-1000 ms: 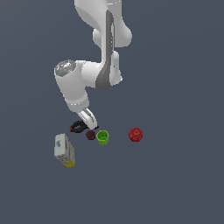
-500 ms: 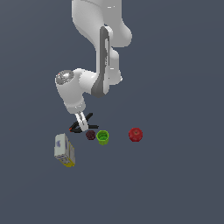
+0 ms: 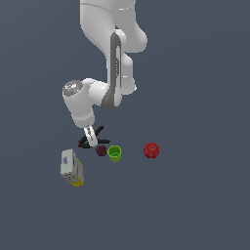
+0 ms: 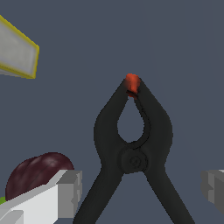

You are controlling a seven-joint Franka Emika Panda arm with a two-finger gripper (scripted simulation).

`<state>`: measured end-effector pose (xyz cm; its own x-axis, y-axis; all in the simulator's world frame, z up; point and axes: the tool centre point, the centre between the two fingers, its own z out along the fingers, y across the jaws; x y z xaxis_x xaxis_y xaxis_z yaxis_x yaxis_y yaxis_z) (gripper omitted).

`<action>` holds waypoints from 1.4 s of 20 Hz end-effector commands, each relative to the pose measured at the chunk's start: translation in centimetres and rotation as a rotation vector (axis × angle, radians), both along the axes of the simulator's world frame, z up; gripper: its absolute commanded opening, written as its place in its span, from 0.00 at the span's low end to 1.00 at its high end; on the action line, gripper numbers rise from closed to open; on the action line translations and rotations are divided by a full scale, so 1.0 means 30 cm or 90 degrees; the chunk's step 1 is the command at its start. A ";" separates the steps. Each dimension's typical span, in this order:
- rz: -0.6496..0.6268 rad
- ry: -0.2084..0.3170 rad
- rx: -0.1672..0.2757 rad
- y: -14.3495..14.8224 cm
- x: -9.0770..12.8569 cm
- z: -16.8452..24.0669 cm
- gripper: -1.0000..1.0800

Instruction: Pick up a designated object from a clutter of objects.

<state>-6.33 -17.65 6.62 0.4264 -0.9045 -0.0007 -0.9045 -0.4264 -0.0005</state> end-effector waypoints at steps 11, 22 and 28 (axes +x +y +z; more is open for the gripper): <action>-0.004 0.000 0.000 -0.001 -0.005 -0.149 0.96; -0.004 0.000 0.000 -0.001 -0.005 -0.157 0.00; -0.003 -0.001 0.000 0.006 0.000 -0.146 0.00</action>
